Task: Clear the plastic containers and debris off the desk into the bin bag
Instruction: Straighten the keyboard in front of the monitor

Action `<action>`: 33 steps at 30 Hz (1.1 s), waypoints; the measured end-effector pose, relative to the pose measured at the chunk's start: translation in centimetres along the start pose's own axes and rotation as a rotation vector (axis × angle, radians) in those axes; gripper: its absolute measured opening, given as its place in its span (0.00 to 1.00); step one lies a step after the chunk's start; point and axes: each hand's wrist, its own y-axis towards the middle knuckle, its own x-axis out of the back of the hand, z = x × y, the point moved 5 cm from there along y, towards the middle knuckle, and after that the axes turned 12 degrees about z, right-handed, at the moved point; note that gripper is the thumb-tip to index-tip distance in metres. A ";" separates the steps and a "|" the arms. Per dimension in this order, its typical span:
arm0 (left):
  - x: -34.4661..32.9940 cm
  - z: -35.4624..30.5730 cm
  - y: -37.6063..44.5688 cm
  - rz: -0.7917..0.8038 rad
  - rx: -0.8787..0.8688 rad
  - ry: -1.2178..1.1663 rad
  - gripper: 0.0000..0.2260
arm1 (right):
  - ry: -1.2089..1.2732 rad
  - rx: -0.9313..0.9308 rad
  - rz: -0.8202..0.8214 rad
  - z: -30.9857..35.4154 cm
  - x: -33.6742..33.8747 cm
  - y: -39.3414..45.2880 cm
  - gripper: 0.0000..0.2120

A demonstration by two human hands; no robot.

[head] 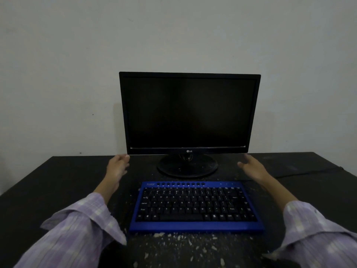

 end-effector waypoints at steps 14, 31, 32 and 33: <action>-1.8 5.1 -14.8 0.310 -0.003 0.472 0.40 | -0.318 0.010 0.142 -4.2 -6.3 -13.9 0.45; -3.4 4.7 -14.2 0.222 -0.085 0.495 0.32 | -0.289 -0.005 0.090 -3.3 -6.2 -12.6 0.44; -3.5 4.6 -14.2 0.222 -0.087 0.506 0.32 | -0.290 -0.005 0.089 -3.4 -6.2 -12.6 0.44; -3.5 4.6 -14.2 0.222 -0.090 0.517 0.32 | -0.292 -0.004 0.088 -3.4 -6.2 -12.6 0.44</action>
